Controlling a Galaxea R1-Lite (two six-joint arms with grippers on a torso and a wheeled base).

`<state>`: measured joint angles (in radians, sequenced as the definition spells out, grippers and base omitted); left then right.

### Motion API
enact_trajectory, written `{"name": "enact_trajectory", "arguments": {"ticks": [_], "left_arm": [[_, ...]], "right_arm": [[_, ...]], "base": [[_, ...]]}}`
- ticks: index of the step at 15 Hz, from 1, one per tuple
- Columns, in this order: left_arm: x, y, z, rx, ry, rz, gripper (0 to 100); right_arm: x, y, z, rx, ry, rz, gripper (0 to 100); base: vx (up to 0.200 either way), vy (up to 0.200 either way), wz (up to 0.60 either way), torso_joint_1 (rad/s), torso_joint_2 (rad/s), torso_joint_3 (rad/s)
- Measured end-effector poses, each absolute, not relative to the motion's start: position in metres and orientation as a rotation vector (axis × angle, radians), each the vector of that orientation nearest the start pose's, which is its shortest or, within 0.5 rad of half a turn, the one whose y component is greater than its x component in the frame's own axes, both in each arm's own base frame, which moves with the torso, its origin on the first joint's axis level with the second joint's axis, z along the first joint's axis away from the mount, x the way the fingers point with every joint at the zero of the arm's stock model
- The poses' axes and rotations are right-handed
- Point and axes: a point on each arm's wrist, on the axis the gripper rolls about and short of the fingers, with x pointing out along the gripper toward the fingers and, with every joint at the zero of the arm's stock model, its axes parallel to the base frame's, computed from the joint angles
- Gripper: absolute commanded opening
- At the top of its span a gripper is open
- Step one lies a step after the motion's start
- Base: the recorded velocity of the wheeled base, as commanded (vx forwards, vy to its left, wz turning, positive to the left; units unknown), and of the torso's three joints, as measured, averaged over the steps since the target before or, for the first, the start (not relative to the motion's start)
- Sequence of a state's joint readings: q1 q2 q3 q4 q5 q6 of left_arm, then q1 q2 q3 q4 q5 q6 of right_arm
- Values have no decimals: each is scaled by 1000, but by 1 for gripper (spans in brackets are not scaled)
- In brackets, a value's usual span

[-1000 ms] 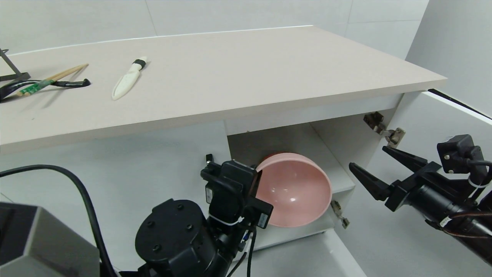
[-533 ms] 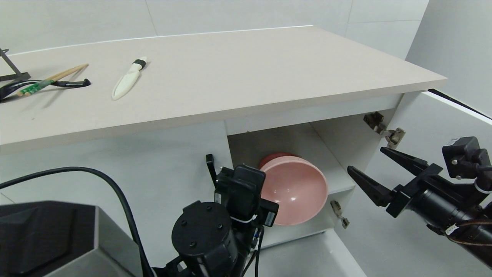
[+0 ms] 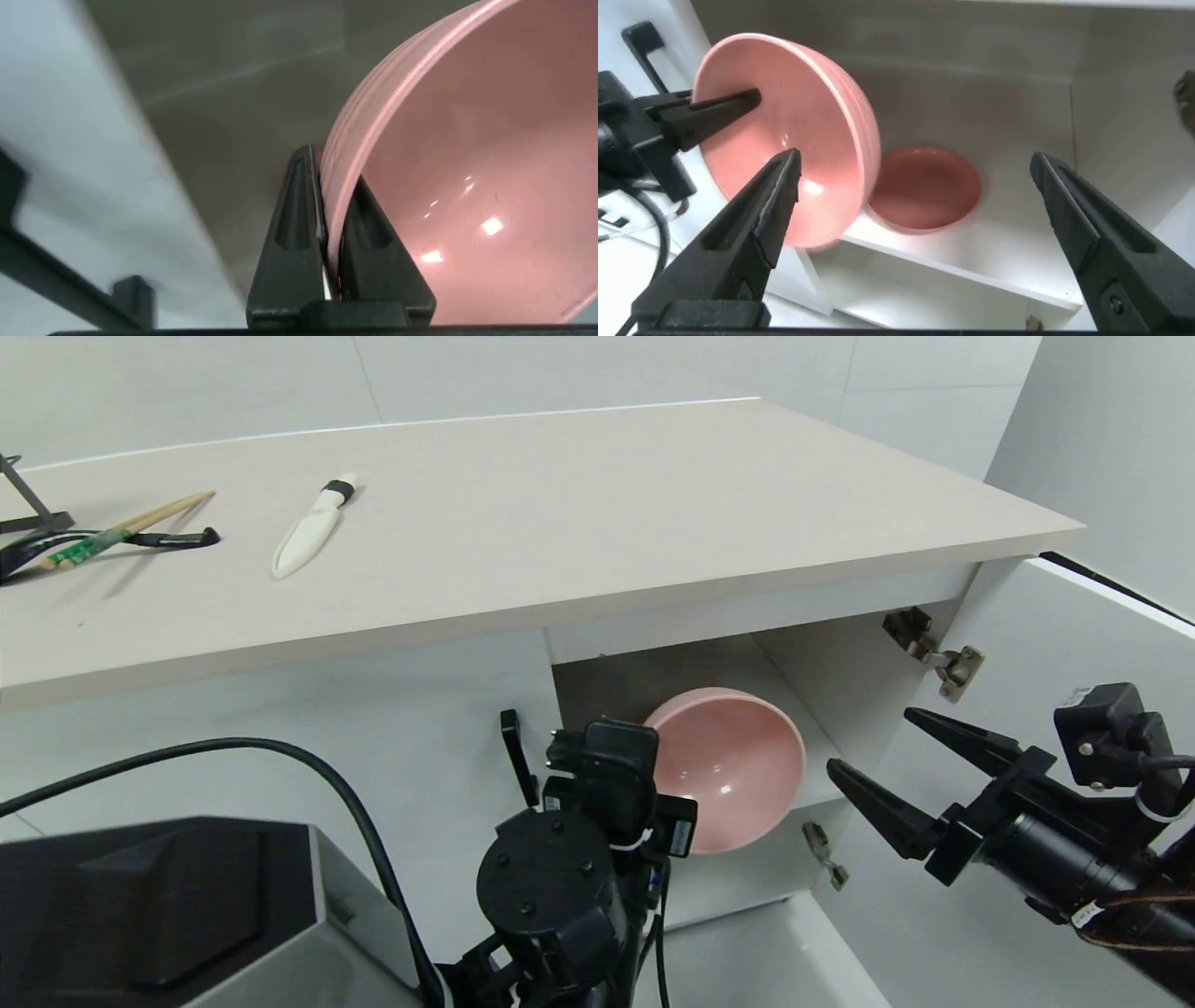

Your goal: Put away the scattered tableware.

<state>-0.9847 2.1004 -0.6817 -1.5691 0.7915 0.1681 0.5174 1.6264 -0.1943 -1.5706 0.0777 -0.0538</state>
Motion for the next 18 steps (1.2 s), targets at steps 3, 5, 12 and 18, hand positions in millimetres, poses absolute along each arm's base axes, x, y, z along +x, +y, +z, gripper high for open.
{"name": "enact_trajectory", "arguments": {"ticks": [3,5,12,18], "left_arm": [[190,-293,113,40,-116,-227,0],[187,-298,116,30,-122,-231,0],[190,-307,116,-14,-132,-222,0],[189,-313,113,-8,-132,-234,0]], "right_arm": [[199,114,143,-25,-119,583,100],[203,113,142,-26,-116,573,100],[212,111,145,-20,-129,540,100],[212,110,145,-20,-131,536,0]], "base": [[0,0,0,0,0,0],[0,0,0,0,0,0],[0,0,0,0,0,0],[0,0,0,0,0,0]]}}
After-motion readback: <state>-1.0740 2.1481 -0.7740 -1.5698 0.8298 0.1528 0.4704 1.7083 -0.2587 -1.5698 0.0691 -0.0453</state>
